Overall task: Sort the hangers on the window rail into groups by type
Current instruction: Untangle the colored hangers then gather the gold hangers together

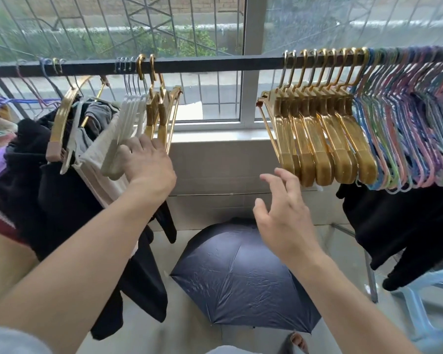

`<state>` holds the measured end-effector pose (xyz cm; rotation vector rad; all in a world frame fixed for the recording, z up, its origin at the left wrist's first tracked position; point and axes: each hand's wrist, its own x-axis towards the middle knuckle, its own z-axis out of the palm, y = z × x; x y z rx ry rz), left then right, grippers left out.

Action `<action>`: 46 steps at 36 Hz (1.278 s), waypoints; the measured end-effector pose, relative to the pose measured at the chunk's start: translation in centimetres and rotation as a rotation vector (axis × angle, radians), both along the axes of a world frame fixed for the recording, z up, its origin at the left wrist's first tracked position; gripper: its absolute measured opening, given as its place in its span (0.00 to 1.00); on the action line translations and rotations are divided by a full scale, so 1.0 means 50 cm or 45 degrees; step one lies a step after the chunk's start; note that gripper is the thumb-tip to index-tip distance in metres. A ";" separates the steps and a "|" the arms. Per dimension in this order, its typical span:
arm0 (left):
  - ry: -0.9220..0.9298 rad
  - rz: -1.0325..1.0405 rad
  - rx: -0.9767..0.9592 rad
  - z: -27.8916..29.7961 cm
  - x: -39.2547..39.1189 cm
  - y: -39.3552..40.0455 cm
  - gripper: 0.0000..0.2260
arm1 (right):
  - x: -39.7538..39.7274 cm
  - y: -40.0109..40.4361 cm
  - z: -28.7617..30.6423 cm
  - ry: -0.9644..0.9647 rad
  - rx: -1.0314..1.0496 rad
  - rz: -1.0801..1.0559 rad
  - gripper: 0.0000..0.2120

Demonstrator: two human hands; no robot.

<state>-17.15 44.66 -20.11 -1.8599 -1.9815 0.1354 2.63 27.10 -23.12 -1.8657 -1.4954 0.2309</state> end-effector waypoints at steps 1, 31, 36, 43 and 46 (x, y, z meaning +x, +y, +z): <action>0.034 0.017 -0.011 0.000 -0.003 0.001 0.28 | 0.002 -0.003 -0.004 0.008 -0.013 -0.008 0.20; -1.914 -0.240 0.188 -0.034 -0.011 -0.144 0.08 | 0.001 0.015 -0.049 0.056 -0.079 0.077 0.14; -1.943 -0.261 0.238 -0.028 -0.009 -0.144 0.09 | 0.006 0.018 -0.056 0.058 -0.089 0.074 0.14; -1.952 -0.304 0.231 0.020 -0.001 -0.112 0.08 | -0.003 0.023 -0.050 0.058 -0.116 0.098 0.14; -1.826 -0.313 0.224 0.055 -0.001 -0.078 0.10 | -0.001 0.023 -0.050 0.060 -0.132 0.093 0.14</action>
